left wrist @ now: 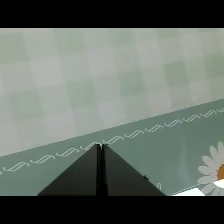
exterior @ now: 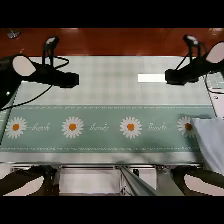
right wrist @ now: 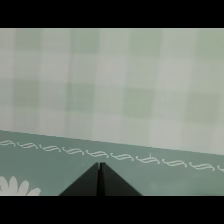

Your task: Fold the shirts.

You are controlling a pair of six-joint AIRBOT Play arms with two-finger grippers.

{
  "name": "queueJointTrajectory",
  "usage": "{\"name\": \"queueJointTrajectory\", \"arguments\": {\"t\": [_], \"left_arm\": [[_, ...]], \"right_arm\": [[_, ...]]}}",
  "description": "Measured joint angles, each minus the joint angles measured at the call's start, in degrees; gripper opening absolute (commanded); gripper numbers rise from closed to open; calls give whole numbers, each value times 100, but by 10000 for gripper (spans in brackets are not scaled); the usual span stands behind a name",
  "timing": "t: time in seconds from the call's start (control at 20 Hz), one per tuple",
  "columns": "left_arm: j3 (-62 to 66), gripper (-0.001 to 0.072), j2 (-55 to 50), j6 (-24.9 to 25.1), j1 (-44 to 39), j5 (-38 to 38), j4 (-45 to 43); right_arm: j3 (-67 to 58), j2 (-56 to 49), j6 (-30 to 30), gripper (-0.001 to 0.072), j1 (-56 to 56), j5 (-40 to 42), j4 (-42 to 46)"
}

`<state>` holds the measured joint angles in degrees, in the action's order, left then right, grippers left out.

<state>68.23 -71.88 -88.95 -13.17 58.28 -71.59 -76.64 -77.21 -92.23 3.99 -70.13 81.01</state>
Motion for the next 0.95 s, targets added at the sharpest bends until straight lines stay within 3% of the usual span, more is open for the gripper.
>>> {"name": "queueJointTrajectory", "arguments": {"t": [0.95], "left_arm": [[-2,24,-278,-20,157,173,-195]], "right_arm": [[223,-258,-256,27,175,409,240]]}}
